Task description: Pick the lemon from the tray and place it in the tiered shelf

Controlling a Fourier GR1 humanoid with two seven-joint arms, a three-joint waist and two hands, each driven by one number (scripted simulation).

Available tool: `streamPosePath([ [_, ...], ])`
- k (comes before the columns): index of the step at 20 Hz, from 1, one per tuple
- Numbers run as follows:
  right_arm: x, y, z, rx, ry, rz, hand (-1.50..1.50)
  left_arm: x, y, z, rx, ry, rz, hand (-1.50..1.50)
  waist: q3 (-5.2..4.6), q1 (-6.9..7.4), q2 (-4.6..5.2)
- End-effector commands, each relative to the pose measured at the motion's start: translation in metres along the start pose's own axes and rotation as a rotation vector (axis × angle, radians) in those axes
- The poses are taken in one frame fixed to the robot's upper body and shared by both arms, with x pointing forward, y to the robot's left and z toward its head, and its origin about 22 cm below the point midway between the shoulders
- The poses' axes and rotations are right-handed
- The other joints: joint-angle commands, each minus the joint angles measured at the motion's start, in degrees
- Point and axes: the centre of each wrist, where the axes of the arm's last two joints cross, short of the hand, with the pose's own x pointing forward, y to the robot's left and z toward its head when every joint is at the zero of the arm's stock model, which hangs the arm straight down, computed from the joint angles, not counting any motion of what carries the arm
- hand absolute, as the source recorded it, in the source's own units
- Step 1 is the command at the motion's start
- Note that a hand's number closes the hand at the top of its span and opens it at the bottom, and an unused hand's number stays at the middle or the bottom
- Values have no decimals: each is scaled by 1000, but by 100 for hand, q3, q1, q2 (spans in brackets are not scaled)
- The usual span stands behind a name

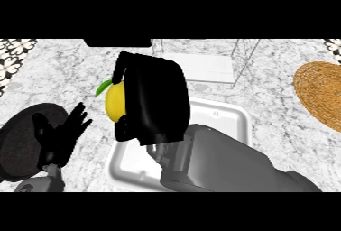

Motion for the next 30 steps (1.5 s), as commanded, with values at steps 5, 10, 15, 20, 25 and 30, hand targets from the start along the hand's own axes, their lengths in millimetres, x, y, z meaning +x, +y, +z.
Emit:
streamPosePath([
  [5, 45, -70, -27, -133, 156, 0, 150, -8, -4, 6, 8, 78, 4, 0, -36, -60, 38],
  [10, 53, -124, -49, -186, 196, -45, 150, -11, 11, 3, 35, 83, 2, 0, -38, -95, 39],
  [15, 34, -144, -92, -250, 216, -45, 150, -10, -5, 6, -9, 63, -8, 0, -37, 3, 83],
  [20, 46, -161, -110, -245, 233, -19, 150, -14, 10, 5, -4, 71, -9, 0, -41, 25, 85],
  [25, 11, -180, -141, -175, 228, -1, 150, -11, -9, 0, -17, 58, -5, 0, -41, 29, 107],
  [30, -21, -176, -153, -128, 213, 62, 150, -14, -12, 0, -9, 79, 1, 0, -37, -1, 99],
])
